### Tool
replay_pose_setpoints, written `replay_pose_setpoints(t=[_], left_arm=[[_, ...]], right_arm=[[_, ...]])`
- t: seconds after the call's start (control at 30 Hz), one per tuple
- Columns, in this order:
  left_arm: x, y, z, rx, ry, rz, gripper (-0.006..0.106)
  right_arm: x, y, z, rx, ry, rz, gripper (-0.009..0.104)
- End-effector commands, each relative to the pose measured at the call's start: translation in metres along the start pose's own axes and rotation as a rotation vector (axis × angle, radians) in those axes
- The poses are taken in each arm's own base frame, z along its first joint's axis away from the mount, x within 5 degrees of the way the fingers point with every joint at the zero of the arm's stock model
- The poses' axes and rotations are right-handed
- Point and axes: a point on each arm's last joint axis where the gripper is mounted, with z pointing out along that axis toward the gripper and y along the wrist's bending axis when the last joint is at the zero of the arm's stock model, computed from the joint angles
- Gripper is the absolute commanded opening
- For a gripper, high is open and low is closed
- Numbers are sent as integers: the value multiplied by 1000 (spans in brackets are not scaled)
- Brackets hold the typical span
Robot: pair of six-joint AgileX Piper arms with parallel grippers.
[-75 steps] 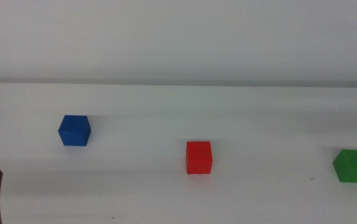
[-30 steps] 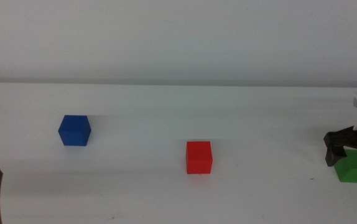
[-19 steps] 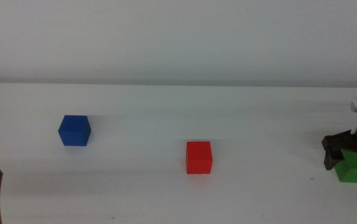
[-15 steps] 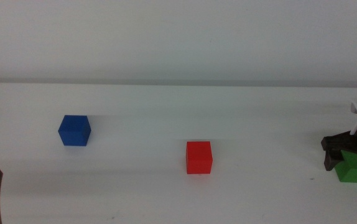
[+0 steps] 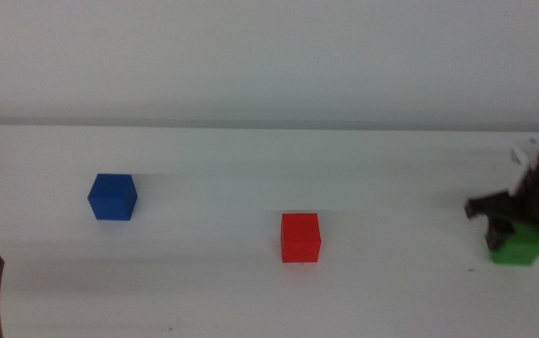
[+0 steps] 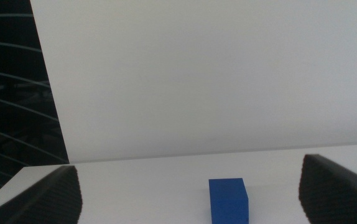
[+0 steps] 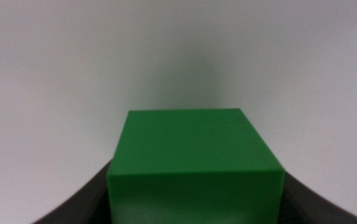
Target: Stack red cubes first, then green, then blue cubes in a specific spot.
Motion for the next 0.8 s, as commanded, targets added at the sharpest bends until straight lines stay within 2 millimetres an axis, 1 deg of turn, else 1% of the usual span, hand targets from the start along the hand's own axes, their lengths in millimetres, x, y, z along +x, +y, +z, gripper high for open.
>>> replay_pose_setpoints(t=[0.0,0.03,0.1,0.13,0.2,0.3,0.37,0.4,0.47,0.53,0.6,0.67,0.77], left_arm=[[10,0,-2,-2,-15,-4,94],[10,0,-2,-2,-15,-4,94],[10,0,-2,-2,-15,-4,94],[10,0,-2,-2,-15,-4,94],[10,0,-2,-2,-15,-4,94],[10,0,-2,-2,-15,-4,94],[10,0,-2,-2,-15,-4,94],[10,0,-2,-2,-15,-4,94],[10,0,-2,-2,-15,-4,94],[10,0,-2,-2,-15,-4,94],[10,0,-2,-2,-15,-4,94],[10,0,-2,-2,-15,-4,94],[10,0,-2,-2,-15,-4,94]], right_arm=[[-4,22,-38,22,-66,44,19],[-5,33,-49,27,-85,65,19],[-9,64,-78,33,-138,58,19],[-10,78,-86,27,-153,42,19],[-13,115,-102,7,-184,-33,19],[-14,167,-111,3,-163,-107,19],[-16,198,-117,-13,-177,-137,19],[-16,213,-117,-33,-184,-158,19],[-13,235,-114,-65,-179,-189,19],[-7,250,-106,-70,-162,-203,19],[-1,259,-98,-51,-147,-224,19],[6,267,-94,-40,-138,-251,19],[14,275,-93,-43,-136,-252,19]])
